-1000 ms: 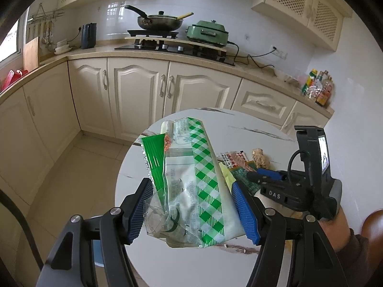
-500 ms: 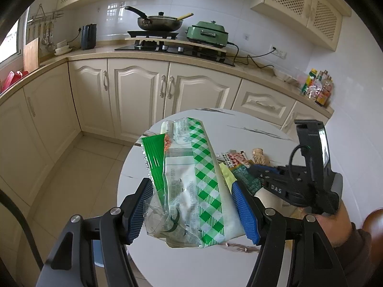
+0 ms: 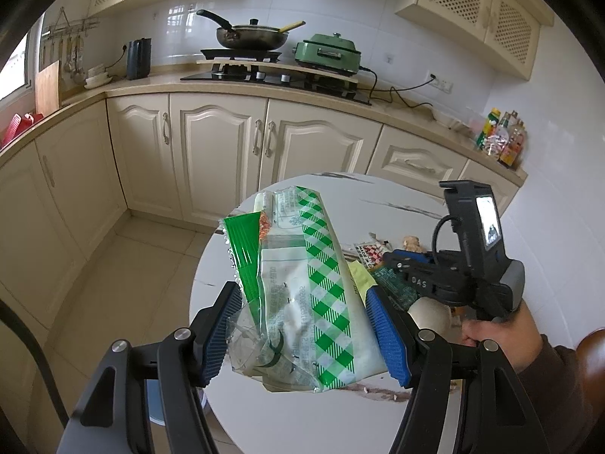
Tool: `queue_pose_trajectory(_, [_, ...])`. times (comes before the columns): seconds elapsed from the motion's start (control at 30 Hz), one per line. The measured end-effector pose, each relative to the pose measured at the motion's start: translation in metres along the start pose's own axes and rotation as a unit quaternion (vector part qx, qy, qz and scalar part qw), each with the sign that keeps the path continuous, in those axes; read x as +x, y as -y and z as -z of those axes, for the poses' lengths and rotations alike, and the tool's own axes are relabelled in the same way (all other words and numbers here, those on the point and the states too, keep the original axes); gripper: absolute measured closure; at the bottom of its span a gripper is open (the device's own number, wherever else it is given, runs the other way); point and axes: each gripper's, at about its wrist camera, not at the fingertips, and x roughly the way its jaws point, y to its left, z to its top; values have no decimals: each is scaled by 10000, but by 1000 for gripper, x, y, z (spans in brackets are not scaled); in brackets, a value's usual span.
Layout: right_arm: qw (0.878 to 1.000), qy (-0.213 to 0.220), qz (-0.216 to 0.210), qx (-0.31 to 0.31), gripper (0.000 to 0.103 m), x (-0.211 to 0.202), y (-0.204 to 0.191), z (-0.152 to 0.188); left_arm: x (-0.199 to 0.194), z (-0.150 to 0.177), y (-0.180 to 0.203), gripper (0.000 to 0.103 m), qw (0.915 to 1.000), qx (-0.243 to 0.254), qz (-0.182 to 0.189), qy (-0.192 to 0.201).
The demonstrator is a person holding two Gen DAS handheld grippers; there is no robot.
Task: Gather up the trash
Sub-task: 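Carry wrapper and packet over the blue bucket and open both tools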
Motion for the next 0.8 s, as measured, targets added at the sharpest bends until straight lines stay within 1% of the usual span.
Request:
queue_pose_trajectory(0.07, [10000,39,-3,34,96,-5,3,0,-1,2,-2,40,10000,-30,17,20])
queue_pose_trajectory(0.13, [9997,198,24,107,97,-14,4,1,-2,4,-4,40,10000,-71,55,28])
queue_pose_trajectory(0.2, [9993,276,-112,206,98,-21,4,2,-4,5,-8,40,9999,-118,69,42])
queue_pose_trajectory(0.27, [9990,391,-99,183,98,-31,-3,2,-9,7,-13,40,9998,-164,61,77])
queue_pose_trajectory(0.37, [9974,639,-283,157,98,-49,-22,0,-19,9,-27,40,9995,-273,33,159])
queue_pose_trajectory(0.4, [9961,774,-407,116,98,-60,-35,-1,-23,10,-32,40,9993,-303,13,196])
queue_pose_trajectory(0.43, [9952,804,-553,51,98,-67,-46,-2,-28,12,-40,40,9991,-348,-18,231])
queue_pose_trajectory(0.47, [9930,903,-762,-22,98,-75,-63,-4,-34,14,-50,40,9987,-427,-60,272])
queue_pose_trajectory(0.5, [9907,990,-921,-141,98,-83,-82,-6,-39,16,-60,40,9983,-496,-101,305])
queue_pose_trajectory(0.53, [9879,1009,-1137,-306,98,-89,-109,-8,-44,19,-71,40,9977,-570,-178,327])
queue_pose_trajectory(0.6, [9818,1048,-1507,-486,98,-93,-150,-10,-53,28,-98,40,9956,-784,-406,327])
queue_pose_trajectory(0.63, [9787,994,-1709,-558,98,-91,-172,-11,-57,34,-112,40,9942,-900,-505,290])
queue_pose_trajectory(0.7, [9748,914,-1906,-720,98,-82,-210,-9,-60,49,-144,40,9901,-1180,-749,121])
queue_pose_trajectory(0.73, [9728,804,-2012,-826,98,-73,-236,-8,-60,58,-162,40,9874,-1320,-868,48])
queue_pose_trajectory(0.77, [9720,743,-2048,-880,98,-66,-251,-7,-59,66,-177,40,9847,-1424,-1002,-38])
queue_pose_trajectory(0.8, [9733,643,-1977,-972,98,-54,-271,-5,-58,74,-191,40,9822,-1521,-1098,-117])
